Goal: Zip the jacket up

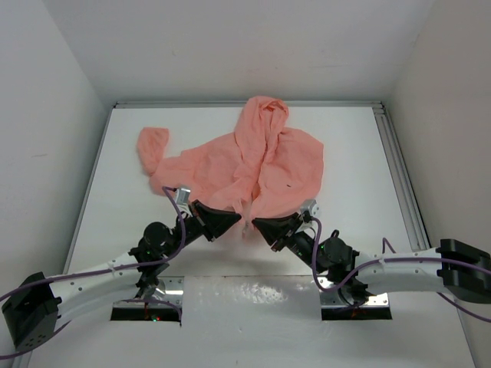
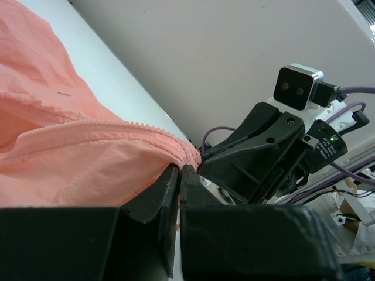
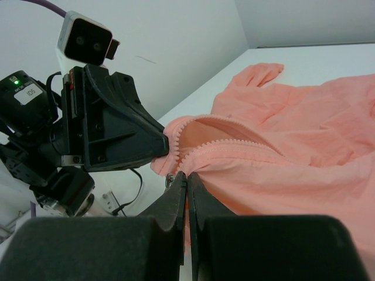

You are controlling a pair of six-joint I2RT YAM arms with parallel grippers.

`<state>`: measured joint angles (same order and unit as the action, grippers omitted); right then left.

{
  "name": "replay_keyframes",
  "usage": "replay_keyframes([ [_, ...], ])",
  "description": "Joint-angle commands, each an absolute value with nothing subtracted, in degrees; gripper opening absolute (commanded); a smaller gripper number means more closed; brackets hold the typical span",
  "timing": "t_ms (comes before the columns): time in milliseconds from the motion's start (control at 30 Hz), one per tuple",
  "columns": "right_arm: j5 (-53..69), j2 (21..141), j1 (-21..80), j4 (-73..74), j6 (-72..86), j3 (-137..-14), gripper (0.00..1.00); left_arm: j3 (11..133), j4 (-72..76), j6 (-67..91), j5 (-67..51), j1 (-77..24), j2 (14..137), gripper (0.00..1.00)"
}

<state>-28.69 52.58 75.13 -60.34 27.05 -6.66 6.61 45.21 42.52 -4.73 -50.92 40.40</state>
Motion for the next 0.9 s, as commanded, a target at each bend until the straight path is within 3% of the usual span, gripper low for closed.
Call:
replay_keyframes([
  [0, -27.51, 51.94, 75.32, -63.28, 27.95, -7.82, 0.00, 6.50, 49.31, 42.71, -5.19, -50.54, 40.34, 0.00],
  [867, -26.98, 50.71, 75.32, -62.05, 28.91, -7.03, 0.00, 6.59, 49.92, 42.63, -4.22, -50.54, 39.81, 0.00],
])
